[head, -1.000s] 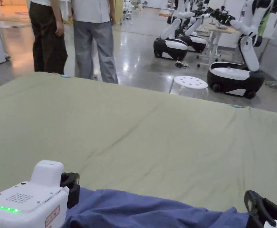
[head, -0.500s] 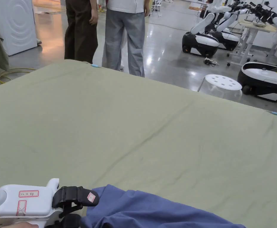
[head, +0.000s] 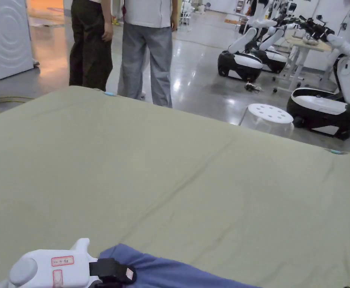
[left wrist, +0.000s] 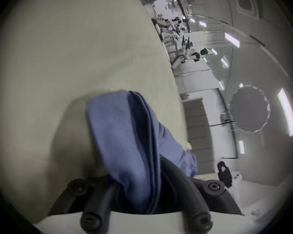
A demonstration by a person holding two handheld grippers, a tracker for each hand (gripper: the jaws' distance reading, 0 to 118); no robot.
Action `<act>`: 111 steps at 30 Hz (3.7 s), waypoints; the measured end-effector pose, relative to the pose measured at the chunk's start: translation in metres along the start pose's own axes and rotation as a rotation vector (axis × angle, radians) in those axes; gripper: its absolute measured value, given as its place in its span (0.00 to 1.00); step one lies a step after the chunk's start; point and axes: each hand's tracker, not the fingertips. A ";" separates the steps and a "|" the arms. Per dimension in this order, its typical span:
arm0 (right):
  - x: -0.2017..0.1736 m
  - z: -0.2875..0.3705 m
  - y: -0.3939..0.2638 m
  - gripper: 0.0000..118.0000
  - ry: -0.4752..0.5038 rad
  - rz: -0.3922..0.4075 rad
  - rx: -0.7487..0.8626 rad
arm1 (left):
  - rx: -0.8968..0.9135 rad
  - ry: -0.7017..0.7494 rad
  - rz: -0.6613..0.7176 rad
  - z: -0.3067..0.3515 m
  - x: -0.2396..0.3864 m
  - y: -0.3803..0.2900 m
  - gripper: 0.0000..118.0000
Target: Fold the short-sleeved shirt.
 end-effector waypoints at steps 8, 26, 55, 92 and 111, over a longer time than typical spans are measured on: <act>-0.001 0.002 -0.005 0.03 0.045 -0.035 0.013 | 0.134 0.405 -0.124 0.053 0.064 0.008 0.04; 0.024 0.026 -0.016 0.03 0.103 -0.109 0.046 | -0.077 0.564 -0.717 -0.156 0.184 -0.117 0.60; 0.036 0.042 -0.025 0.03 0.056 -0.143 0.020 | 0.218 0.285 -0.753 -0.128 0.186 -0.160 0.17; -0.007 0.010 -0.018 0.04 0.128 -0.110 -0.034 | -0.057 0.098 -0.085 -0.038 0.049 -0.027 0.09; 0.002 0.031 -0.028 0.04 0.158 -0.146 -0.006 | -0.027 0.789 -1.040 -0.173 0.227 -0.183 0.09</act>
